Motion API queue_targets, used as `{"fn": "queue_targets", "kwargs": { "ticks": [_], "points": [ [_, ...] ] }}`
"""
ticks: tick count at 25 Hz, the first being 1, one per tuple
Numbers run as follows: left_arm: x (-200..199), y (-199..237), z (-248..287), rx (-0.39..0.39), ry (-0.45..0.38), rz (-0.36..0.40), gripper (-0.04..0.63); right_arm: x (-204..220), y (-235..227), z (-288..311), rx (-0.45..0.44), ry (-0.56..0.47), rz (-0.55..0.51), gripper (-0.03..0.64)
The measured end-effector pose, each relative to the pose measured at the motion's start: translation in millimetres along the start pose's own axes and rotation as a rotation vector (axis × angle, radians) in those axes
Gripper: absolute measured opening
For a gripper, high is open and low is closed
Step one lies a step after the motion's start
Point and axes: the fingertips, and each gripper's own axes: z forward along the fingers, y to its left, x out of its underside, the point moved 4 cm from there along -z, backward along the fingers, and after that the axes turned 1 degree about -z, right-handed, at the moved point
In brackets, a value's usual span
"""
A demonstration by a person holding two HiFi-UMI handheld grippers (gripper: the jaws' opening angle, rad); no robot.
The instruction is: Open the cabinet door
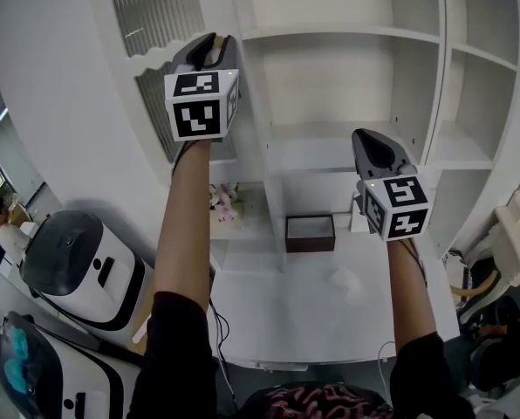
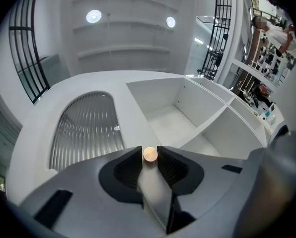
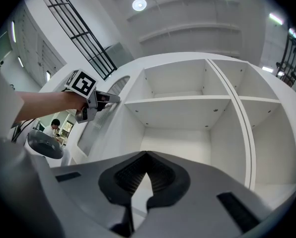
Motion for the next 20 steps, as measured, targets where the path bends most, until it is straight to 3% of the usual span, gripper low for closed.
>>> {"fn": "queue_targets", "kwargs": {
  "ticks": [20],
  "points": [
    [-1, 2, -3, 0.065, -0.005, 0.018, 0.091, 12, 4, 3, -0.008, 0.019, 0.005, 0.015]
  ]
}}
